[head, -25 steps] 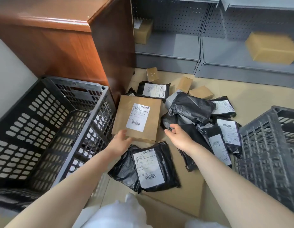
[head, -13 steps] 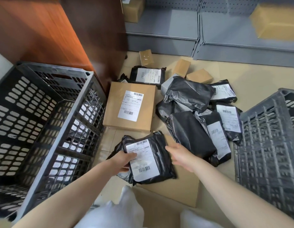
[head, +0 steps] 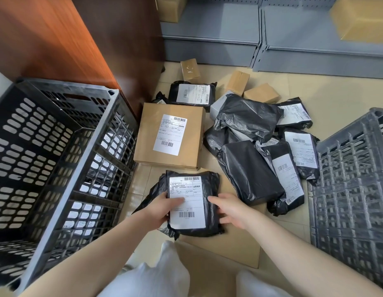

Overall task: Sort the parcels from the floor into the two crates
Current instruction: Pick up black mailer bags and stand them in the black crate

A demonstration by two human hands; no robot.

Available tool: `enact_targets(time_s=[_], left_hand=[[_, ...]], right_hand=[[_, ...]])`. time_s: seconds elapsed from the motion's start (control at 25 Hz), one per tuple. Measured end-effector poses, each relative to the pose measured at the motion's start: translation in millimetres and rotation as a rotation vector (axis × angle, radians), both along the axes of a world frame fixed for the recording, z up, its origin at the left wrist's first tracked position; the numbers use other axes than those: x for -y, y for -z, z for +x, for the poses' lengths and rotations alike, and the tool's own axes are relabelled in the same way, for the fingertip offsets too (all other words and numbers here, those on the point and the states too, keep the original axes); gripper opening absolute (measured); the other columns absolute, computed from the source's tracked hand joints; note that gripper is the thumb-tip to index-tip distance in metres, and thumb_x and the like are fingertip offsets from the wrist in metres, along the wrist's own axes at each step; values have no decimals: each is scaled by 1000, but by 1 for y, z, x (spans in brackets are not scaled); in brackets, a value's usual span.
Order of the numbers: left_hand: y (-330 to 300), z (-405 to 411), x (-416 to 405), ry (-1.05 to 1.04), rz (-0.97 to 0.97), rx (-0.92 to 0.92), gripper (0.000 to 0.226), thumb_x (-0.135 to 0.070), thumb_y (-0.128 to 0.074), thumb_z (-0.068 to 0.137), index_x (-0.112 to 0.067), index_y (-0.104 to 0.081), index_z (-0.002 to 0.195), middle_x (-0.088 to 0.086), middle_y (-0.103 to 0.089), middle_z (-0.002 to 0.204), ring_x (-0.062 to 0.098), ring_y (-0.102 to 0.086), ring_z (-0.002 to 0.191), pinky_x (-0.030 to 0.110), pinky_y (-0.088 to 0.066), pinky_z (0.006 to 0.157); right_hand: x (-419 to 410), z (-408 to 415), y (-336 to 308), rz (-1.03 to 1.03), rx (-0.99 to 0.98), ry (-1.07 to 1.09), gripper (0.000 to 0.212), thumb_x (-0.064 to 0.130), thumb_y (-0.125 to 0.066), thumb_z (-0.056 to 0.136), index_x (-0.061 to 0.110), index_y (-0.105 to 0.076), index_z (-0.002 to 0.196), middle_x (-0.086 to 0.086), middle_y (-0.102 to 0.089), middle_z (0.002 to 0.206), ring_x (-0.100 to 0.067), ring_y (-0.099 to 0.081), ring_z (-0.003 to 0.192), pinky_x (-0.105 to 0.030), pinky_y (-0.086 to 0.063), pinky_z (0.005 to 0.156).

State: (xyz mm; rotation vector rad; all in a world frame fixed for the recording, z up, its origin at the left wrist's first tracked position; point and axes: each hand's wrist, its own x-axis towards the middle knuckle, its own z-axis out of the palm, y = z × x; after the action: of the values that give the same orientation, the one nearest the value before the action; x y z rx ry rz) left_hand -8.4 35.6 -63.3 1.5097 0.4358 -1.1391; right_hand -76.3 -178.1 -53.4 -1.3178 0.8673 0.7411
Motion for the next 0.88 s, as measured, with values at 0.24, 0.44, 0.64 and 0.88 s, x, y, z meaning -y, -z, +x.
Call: enact_targets(time_s=[0.24,0.44,0.64,0.88], left_hand=[[-20,8,3,-121,-117,127,45,-26,-73,85,-10,-56,123,13,-73,112,32,-71,100,48,-57,85],[-49,24,6,-105,-124,225,36,-34,-59,95,-11,-57,123,8,-73,113,31,-68,107,49,-54,92],[-76,40,-6,-260,-198,253,41,-45,-53,95,-25,-54,130,1,-67,125,22,-59,120,40,-53,87],[-106,57,-47,-324,-169,361,76,-39,-77,78,-32,-35,141,2,-68,121,22,-68,108,49,-56,89]], right_hand=[[4,7,-17,45,119,41,30,32,-64,95,17,-60,121,3,-72,116,-16,-67,106,-35,-53,85],[11,25,-37,87,234,143,30,32,-62,96,20,-61,123,5,-72,117,-16,-66,110,-42,-51,96],[-14,57,-60,146,309,281,31,30,-58,99,15,-59,126,1,-74,114,-19,-71,103,-44,-56,91],[-64,92,-97,192,355,251,31,30,-58,99,12,-60,124,-1,-73,114,-19,-70,99,-34,-59,73]])
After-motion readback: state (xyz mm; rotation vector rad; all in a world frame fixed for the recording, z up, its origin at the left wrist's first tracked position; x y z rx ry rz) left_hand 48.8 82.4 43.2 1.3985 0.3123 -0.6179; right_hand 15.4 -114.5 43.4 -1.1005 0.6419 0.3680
